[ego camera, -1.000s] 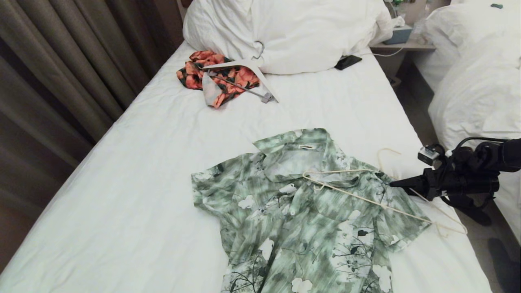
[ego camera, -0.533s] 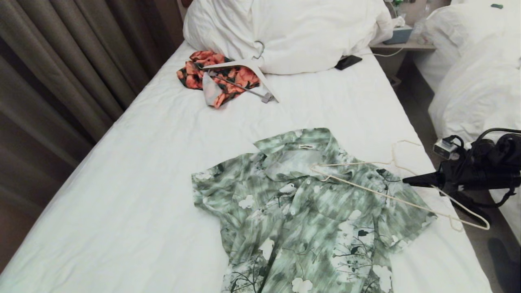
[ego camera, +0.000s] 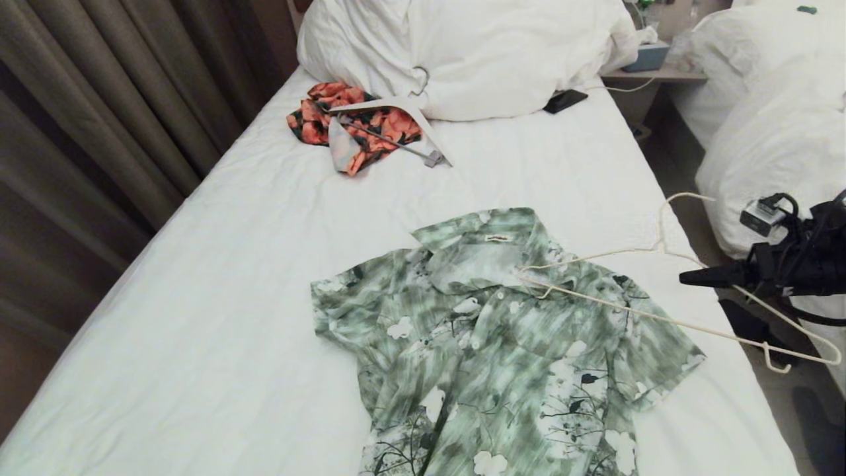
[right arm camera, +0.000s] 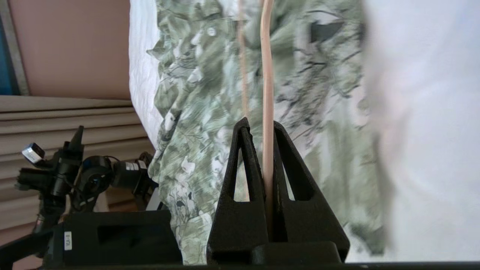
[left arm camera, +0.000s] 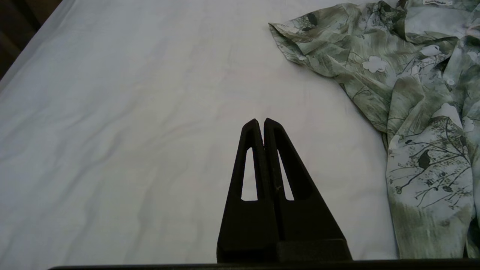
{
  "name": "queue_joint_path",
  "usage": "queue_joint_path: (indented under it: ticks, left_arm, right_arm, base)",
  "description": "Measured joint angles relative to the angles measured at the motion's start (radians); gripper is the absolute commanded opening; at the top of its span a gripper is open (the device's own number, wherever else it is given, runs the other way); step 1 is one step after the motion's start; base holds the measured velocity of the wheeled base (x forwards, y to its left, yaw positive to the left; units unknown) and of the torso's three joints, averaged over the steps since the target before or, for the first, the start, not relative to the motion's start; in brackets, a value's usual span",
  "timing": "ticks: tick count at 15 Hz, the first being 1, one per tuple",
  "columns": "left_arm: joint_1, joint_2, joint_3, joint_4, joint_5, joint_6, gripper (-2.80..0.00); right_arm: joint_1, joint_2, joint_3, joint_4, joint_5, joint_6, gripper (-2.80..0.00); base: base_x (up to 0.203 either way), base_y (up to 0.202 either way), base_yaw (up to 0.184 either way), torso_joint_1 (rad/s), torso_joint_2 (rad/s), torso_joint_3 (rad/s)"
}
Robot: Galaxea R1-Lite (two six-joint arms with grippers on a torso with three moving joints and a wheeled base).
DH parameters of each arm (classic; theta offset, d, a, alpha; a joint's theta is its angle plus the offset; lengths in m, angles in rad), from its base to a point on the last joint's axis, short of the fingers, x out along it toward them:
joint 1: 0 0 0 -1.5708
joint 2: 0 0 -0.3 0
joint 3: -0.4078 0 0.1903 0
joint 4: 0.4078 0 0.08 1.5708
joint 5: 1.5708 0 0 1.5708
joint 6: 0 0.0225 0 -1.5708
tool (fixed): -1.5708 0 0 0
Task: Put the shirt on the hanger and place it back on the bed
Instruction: Lift the shirt and hanger
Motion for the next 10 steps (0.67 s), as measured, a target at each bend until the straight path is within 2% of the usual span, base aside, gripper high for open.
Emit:
queue_joint_path:
  ticks: [5,6,10]
  left_arm:
    - [0.000,0.000,0.000,0.000,0.000,0.000,-2.80]
    - [0.000,0.000,0.000,0.000,0.000,0.000,-2.80]
    - [0.000,0.000,0.000,0.000,0.000,0.000,-2.80]
  right_arm:
    - [0.010,-0.140,0.109,-0.002,0.003,-0.126,-2.80]
    - [0.018,-0.164,0.132,-0.001,0.004,-0.181,-2.80]
    - [0.021,-0.235,0.255,0.000,0.006,-0.489,-2.80]
  base:
    - [0.000,0.000,0.000,0.000,0.00,0.000]
    - [0.000,0.000,0.000,0.000,0.00,0.000]
    - [0.000,0.000,0.000,0.000,0.00,0.000]
